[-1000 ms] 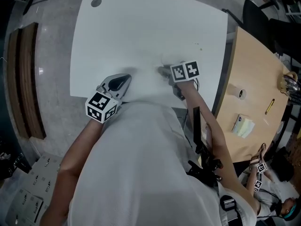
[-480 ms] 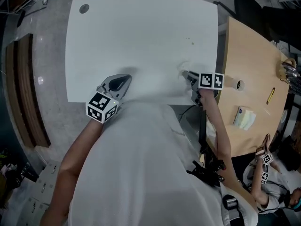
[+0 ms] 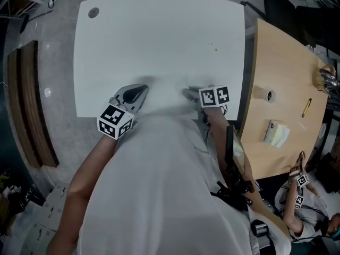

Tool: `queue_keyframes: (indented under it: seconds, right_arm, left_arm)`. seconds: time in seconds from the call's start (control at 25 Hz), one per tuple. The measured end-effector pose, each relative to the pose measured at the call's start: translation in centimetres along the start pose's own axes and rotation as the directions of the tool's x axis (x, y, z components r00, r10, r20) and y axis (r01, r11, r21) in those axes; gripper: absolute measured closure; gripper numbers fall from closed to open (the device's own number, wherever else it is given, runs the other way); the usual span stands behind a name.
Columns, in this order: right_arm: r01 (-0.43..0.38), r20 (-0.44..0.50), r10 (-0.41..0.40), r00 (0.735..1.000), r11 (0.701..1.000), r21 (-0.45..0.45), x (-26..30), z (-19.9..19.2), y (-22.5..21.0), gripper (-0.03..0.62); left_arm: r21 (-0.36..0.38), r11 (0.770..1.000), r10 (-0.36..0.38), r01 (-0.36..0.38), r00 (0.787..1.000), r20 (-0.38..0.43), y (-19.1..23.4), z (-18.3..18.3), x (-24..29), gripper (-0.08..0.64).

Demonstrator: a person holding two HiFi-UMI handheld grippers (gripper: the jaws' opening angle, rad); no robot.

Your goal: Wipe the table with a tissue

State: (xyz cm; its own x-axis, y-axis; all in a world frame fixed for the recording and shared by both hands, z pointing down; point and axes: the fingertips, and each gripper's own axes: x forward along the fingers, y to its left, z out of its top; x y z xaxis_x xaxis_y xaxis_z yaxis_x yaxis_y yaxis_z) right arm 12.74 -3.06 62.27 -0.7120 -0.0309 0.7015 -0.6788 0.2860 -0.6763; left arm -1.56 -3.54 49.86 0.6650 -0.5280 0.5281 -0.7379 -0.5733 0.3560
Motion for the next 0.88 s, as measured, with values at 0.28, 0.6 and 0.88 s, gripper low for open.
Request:
queue_keyframes:
  seconds: [0.28, 0.6, 0.88]
  right_arm:
    - [0.046, 0.219, -0.094, 0.971, 0.976, 0.215, -7.9, 3.5, -8.2, 0.535]
    - [-0.003, 0.447, -0.134, 0.885, 0.956, 0.293, -11.5, 11.0, -12.8, 0.535]
    - [-0.036, 0.428, -0.151, 0.891, 0.917, 0.398, -10.0, 13.3, -14.3, 0.535]
  left_arm:
    - [0.006, 1.000, -0.019, 0.019, 1.000, -0.004, -0.3, 0.2, 0.6, 0.552]
    - [0.018, 1.000, -0.010, 0.011, 1.000, -0.014, -0.6, 0.5, 0.7, 0.552]
    - [0.006, 1.000, 0.018, -0.018, 0.999, -0.028, -0.5, -0.1, 0.0, 0.552]
